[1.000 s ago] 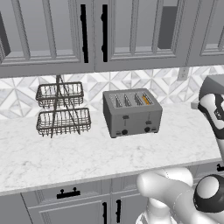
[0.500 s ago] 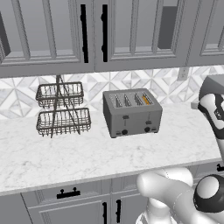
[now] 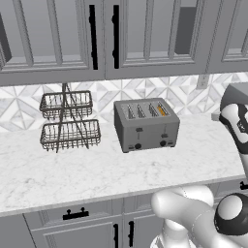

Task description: Start the toaster. Once the lever pops up, take the bread to the plate on the dining counter.

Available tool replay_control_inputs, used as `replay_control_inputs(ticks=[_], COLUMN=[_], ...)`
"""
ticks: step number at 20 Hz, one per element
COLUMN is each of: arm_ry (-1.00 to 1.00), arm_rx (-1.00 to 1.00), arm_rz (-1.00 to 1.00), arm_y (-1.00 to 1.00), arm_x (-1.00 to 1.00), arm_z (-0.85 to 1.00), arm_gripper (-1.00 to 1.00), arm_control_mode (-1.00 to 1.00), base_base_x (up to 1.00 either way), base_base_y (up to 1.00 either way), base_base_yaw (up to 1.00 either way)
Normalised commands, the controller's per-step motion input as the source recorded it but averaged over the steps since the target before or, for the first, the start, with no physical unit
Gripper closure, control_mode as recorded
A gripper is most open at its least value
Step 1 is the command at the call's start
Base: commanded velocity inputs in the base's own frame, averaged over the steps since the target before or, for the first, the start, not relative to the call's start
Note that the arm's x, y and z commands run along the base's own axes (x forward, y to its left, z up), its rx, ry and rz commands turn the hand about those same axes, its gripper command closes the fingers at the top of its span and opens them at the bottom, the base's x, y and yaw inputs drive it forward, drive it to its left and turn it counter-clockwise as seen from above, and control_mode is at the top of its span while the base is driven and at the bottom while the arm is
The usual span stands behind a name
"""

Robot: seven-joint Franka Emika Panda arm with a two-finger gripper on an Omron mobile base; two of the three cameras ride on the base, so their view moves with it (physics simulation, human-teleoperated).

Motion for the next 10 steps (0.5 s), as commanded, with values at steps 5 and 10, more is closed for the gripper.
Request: replay_control_inputs(ticks=[5,10], arm_ry=[0.0,0.0], arm_rx=[0.0,0.0], arm_rz=[0.0,0.0], arm_y=[0.0,0.0], arm_x=[0.0,0.0], arm_z=[0.0,0.0], arm_gripper=[-1.0,-1.0], arm_control_mode=[-1.0,-1.0], base_base_x=[0.0,0.0], base_base_y=[0.0,0.0], base_base_yaw=[0.0,0.0])
